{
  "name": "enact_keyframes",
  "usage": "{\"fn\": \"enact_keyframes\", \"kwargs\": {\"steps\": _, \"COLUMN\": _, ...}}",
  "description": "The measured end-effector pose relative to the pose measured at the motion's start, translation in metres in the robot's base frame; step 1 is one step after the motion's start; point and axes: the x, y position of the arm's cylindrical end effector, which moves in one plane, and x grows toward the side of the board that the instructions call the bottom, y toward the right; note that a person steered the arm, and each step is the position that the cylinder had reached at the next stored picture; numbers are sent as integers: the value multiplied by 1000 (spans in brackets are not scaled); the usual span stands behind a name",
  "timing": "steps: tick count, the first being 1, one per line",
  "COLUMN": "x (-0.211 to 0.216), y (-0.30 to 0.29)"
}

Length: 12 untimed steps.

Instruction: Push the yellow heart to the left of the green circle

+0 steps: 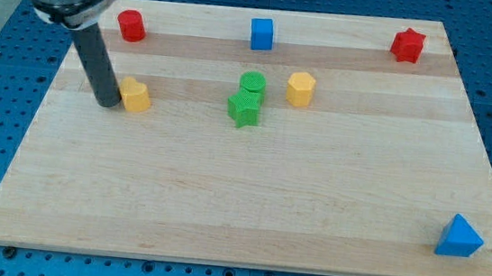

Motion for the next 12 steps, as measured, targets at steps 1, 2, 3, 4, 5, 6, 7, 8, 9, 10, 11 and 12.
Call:
{"fn": "enact_keyframes", "kwargs": {"steps": 1, "x": -1, "y": 19}}
{"fn": "enact_keyframes", "kwargs": {"steps": 2, "x": -7, "y": 54}}
{"fn": "enact_keyframes", "kwargs": {"steps": 3, "x": -16, "y": 95}}
{"fn": "enact_keyframes", "kwargs": {"steps": 4, "x": -21, "y": 132}}
{"fn": "enact_keyframes", "kwargs": {"steps": 5, "x": -22, "y": 151}}
{"fn": "enact_keyframes", "kwargs": {"steps": 6, "x": -20, "y": 137}}
{"fn": "enact_keyframes", "kwargs": {"steps": 7, "x": -20, "y": 98}}
{"fn": "enact_keyframes", "kwargs": {"steps": 8, "x": -20, "y": 54}}
{"fn": "enact_keyframes", "kwargs": {"steps": 9, "x": -26, "y": 11}}
{"fn": "enact_keyframes", "kwargs": {"steps": 10, "x": -49, "y": -27}}
{"fn": "enact_keyframes", "kwargs": {"steps": 11, "x": -87, "y": -59}}
{"fn": "enact_keyframes", "kwargs": {"steps": 12, "x": -147, "y": -80}}
